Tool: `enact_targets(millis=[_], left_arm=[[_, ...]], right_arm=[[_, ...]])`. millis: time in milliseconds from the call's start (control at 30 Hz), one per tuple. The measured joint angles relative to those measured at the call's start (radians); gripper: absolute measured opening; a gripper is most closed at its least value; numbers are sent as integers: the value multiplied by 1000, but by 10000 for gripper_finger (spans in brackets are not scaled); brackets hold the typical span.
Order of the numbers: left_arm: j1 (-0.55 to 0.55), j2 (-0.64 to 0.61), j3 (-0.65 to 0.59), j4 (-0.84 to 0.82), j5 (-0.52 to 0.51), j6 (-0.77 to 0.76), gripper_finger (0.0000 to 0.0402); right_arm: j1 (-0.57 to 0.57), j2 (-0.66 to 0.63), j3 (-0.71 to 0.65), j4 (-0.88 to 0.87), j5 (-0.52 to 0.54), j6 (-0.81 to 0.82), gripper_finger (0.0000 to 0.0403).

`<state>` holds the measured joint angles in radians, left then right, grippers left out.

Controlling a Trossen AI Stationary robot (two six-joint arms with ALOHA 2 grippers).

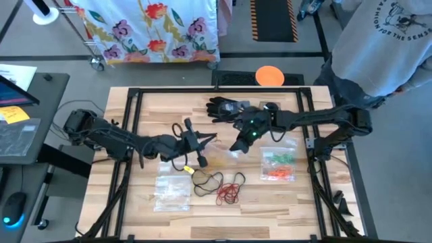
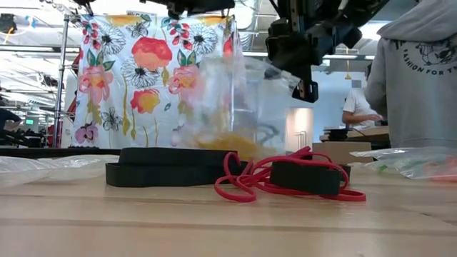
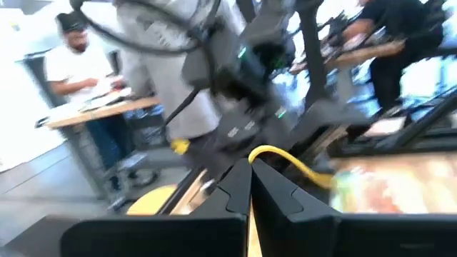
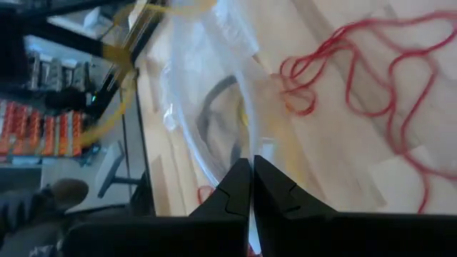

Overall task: Sort rubber bands
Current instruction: Put the yellow rubber band into the transparent zip bag

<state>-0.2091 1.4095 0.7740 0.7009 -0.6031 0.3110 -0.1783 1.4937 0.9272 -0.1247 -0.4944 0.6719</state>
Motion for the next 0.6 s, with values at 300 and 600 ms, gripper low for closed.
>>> enact_targets(millis=[300,600], left_arm=[[19,-1,1,12,81,-85,0],[21,0,49,51,61,-177,0]], right_arm=[[2,0,1,-2,26,34,8],[2,0,1,-3,27,41,8]])
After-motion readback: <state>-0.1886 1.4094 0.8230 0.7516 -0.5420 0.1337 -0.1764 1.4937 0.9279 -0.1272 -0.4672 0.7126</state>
